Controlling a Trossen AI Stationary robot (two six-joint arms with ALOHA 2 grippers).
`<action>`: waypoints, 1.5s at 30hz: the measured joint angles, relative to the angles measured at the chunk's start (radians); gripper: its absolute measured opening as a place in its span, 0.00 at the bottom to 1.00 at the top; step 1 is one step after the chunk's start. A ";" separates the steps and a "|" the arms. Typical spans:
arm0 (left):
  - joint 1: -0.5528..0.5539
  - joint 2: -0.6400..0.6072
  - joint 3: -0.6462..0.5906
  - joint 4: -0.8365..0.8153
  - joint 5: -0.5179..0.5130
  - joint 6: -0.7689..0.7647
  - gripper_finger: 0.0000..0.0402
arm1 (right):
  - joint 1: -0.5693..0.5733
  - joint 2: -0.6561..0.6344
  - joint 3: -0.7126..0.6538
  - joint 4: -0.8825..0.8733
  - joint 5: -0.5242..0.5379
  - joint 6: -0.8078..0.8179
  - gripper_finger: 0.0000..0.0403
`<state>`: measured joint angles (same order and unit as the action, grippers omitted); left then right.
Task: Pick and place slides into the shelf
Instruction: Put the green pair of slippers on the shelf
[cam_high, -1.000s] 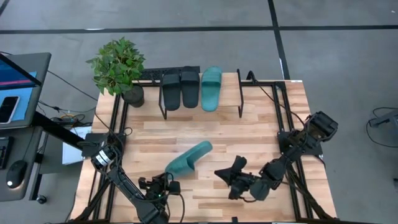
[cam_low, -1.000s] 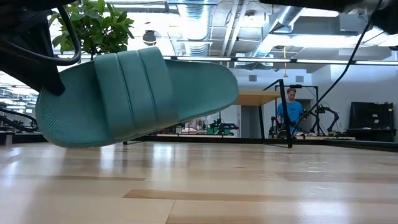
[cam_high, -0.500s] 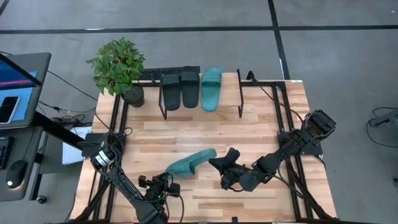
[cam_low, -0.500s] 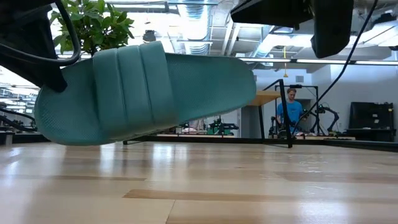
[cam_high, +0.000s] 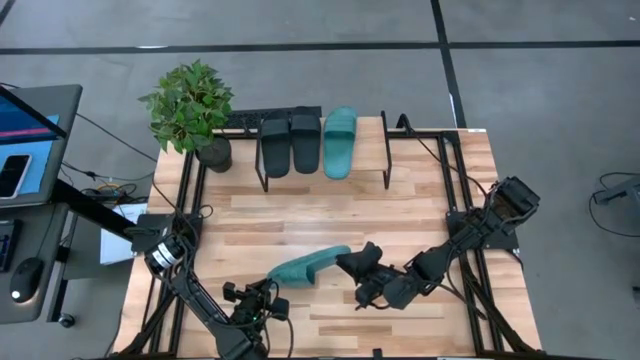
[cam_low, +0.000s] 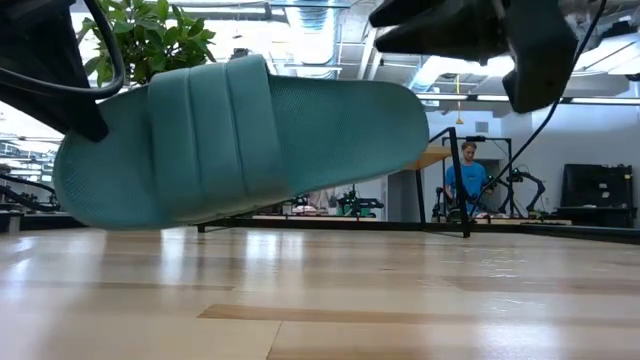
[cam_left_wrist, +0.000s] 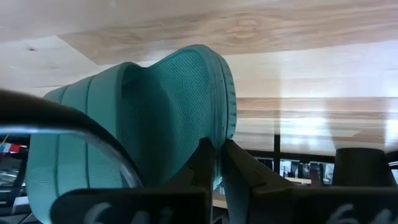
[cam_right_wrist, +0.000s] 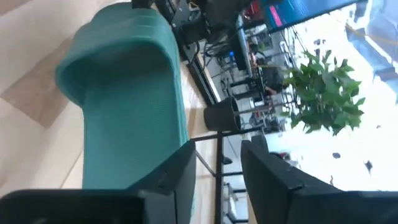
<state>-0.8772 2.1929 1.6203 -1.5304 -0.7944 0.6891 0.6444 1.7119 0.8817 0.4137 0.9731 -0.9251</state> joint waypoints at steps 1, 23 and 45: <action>0.000 0.000 0.000 0.001 -0.001 0.000 0.00 | -0.004 0.005 0.000 -0.001 -0.012 -0.023 0.31; 0.001 0.001 0.000 0.007 -0.026 -0.018 0.00 | -0.078 0.245 0.197 0.011 -0.096 -0.322 0.33; 0.003 0.001 0.000 0.030 -0.042 0.010 0.00 | -0.122 0.306 0.298 0.029 -0.232 -0.382 0.27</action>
<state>-0.8742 2.1941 1.6203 -1.5005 -0.8360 0.6987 0.5222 2.0174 1.1797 0.4423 0.7415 -1.3067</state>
